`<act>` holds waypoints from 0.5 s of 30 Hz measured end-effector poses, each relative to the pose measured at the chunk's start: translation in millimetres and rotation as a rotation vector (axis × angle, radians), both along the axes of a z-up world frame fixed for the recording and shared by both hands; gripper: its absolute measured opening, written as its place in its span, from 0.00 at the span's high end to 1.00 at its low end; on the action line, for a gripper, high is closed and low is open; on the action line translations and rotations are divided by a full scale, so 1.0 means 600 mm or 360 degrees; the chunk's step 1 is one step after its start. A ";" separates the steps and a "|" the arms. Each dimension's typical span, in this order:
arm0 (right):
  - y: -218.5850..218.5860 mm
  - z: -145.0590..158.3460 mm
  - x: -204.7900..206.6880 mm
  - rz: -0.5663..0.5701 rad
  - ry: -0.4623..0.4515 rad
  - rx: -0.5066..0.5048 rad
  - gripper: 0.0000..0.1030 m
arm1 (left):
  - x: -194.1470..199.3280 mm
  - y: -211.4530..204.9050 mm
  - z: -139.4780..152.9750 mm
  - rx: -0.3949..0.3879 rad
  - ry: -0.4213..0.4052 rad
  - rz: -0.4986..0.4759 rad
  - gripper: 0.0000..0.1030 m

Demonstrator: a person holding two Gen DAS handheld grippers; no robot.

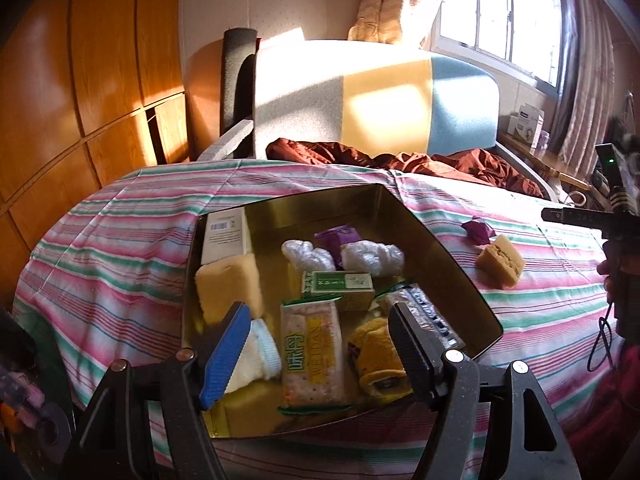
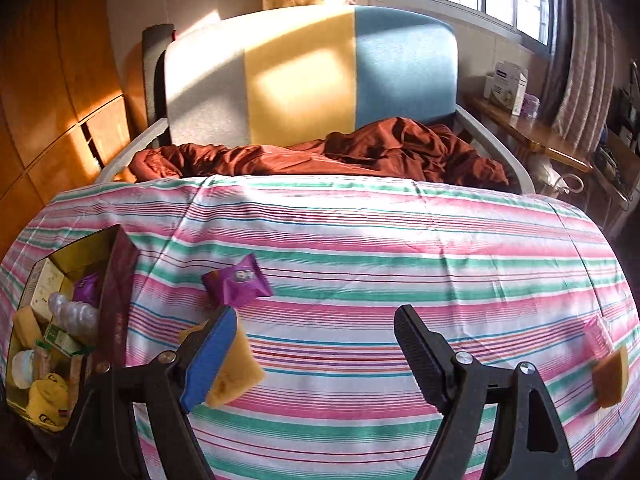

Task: Organize objects
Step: 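Move both tools back toward the yellow sponge and purple packet, then grasp the yellow sponge with the left tool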

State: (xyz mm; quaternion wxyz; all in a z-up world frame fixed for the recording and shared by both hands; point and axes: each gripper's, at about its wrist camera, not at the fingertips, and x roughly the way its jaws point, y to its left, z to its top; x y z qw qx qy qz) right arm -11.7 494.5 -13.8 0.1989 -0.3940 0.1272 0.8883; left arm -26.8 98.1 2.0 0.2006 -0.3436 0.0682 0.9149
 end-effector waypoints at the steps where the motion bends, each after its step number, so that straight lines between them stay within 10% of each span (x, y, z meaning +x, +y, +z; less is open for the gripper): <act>1: 0.018 -0.007 0.010 -0.0060 0.0017 -0.0035 0.20 | 0.001 0.016 0.003 -0.0010 0.0006 -0.0036 0.30; 9: 0.096 -0.027 0.045 -0.0340 0.0060 -0.0330 0.20 | 0.011 0.166 0.016 -0.0047 0.0009 -0.0349 0.30; 15: 0.094 -0.021 0.046 -0.0320 0.0082 -0.0385 0.20 | -0.013 0.290 0.007 0.0069 -0.0279 -0.0522 0.30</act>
